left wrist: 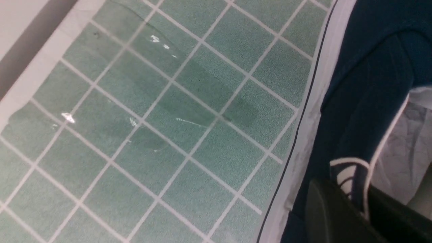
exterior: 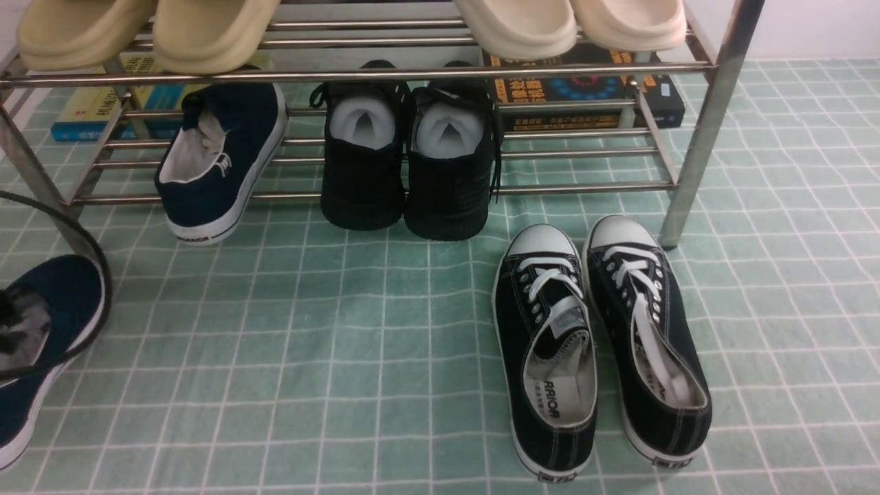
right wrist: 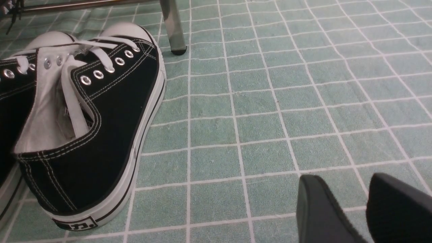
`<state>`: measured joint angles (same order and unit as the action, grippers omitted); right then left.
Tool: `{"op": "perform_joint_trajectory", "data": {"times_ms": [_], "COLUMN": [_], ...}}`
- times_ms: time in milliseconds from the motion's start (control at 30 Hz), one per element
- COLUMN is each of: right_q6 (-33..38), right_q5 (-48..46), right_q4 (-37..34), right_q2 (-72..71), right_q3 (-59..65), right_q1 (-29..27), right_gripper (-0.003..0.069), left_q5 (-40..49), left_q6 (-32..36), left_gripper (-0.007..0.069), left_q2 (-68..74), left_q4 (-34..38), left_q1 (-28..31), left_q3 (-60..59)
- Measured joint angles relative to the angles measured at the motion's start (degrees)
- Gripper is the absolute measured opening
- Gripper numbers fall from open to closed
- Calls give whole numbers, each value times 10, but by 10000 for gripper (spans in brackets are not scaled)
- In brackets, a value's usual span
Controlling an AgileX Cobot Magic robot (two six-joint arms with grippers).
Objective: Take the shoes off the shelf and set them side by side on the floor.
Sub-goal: 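Set the held shoe down on the floor in front of the rack with the left gripper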
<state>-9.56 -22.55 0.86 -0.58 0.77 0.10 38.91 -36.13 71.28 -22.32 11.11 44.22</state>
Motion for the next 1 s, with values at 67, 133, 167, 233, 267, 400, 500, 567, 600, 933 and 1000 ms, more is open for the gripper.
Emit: {"op": "perform_joint_trajectory", "data": {"times_ms": [67, 133, 167, 233, 267, 400, 500, 567, 600, 933, 1000], "right_q6": [0, 0, 0, 0, 0, 0, 0, 0, 0, 0, 0], "right_q5": [0, 0, 0, 0, 0, 0, 0, 0, 0, 0, 0], "right_q4": [0, 0, 0, 0, 0, 0, 0, 0, 0, 0, 0], "right_q2": [0, 0, 0, 0, 0, 0, 0, 0, 0, 0, 0], "right_q3": [0, 0, 0, 0, 0, 0, 0, 0, 0, 0, 0], "right_q1": [0, 0, 0, 0, 0, 0, 0, 0, 0, 0, 0], "right_gripper": [239, 239, 239, 239, 239, 239, 239, 239, 239, 239, 239], "left_q5": [-16, -26, -27, -17, -8, -4, -6, -6, -6, -21, -22], "left_q6": [-7, -18, -26, -42, -46, -51, -42, -30, -23, 224, 279], "left_gripper": [43, 43, 43, 43, 43, 43, 43, 43, 43, 43, 43], "left_q2": [19, 29, 31, 32, 32, 32, 32, 32, 32, 32, 32], "left_q4": [-9, -19, -22, -25, -28, -36, -39, -39, -38, 163, 215], "left_q1": [0, 0, 0, 0, 0, 0, 0, 2, 6, 126, 136], "left_q3": [0, 0, 0, 0, 0, 0, 0, 0, 0, 0, 0]}}
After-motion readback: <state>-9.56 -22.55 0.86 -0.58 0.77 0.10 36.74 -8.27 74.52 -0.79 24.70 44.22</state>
